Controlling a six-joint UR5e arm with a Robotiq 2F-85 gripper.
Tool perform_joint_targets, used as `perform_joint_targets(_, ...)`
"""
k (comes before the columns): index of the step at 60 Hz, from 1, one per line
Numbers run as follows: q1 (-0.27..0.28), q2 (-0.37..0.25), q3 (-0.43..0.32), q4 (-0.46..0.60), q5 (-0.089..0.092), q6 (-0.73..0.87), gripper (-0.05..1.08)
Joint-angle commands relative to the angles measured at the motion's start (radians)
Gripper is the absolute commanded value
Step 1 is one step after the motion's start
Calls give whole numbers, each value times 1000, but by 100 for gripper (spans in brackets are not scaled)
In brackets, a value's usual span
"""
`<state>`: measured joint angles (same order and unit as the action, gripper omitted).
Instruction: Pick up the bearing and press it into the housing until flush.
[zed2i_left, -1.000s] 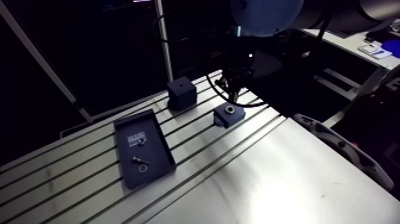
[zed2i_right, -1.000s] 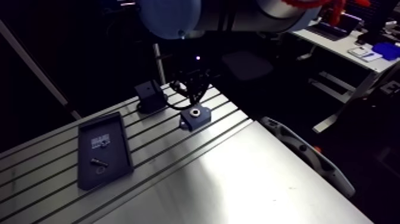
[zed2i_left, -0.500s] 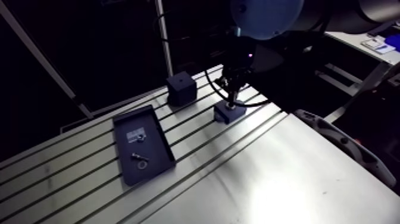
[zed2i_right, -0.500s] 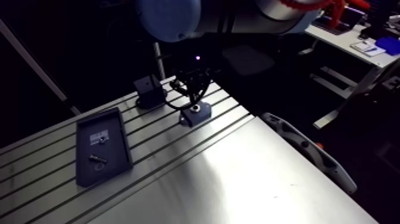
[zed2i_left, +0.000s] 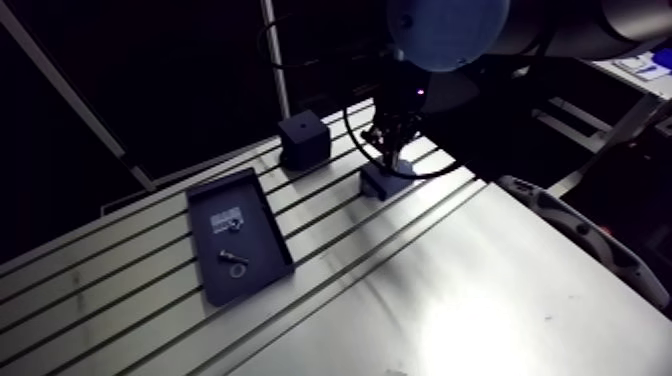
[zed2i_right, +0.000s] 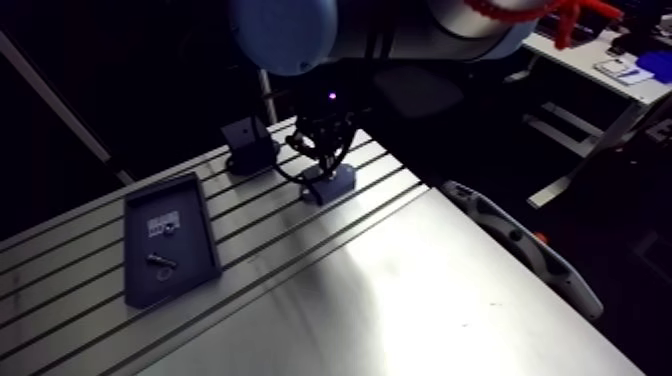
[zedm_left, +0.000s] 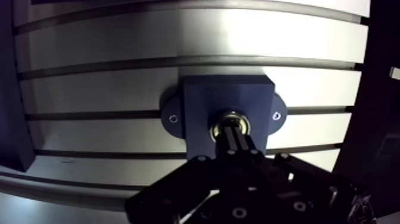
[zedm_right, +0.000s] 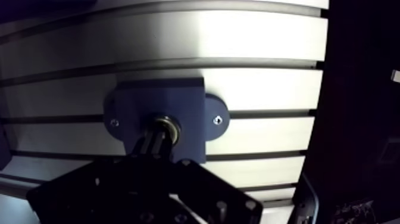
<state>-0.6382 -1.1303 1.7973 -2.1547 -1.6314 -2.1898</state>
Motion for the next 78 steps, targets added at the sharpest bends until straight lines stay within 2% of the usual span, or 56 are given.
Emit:
perform_joint_targets(1,0,5,1,-1,0,-3,108)
perform_joint_targets(78,0,13,3,-3,2,-11,108)
